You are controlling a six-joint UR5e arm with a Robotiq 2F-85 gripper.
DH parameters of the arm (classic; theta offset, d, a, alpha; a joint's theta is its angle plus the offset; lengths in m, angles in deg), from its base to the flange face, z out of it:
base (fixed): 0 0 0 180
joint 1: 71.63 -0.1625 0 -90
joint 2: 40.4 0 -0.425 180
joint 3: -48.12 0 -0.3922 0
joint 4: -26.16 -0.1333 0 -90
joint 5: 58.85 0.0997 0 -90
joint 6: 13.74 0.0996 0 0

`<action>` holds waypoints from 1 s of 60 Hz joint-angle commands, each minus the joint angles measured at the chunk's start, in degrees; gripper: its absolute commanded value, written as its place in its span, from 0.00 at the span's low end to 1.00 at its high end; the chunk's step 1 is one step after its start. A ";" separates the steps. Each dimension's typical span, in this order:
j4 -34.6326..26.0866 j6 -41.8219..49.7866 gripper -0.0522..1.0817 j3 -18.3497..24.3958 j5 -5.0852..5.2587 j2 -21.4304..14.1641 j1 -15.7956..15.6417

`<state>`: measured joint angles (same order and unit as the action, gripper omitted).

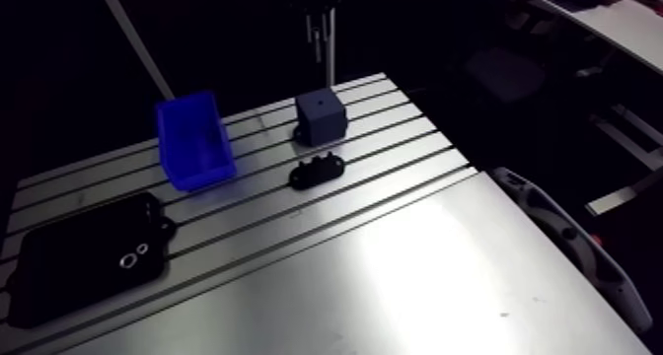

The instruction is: Pick up the M10 bolt and insert it into the hole until fully seated.

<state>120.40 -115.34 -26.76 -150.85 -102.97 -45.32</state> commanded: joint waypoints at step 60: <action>2.48 0.74 1.00 -0.29 -0.22 3.84 -0.81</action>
<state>122.72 -114.62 -26.64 -150.84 -99.12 -46.06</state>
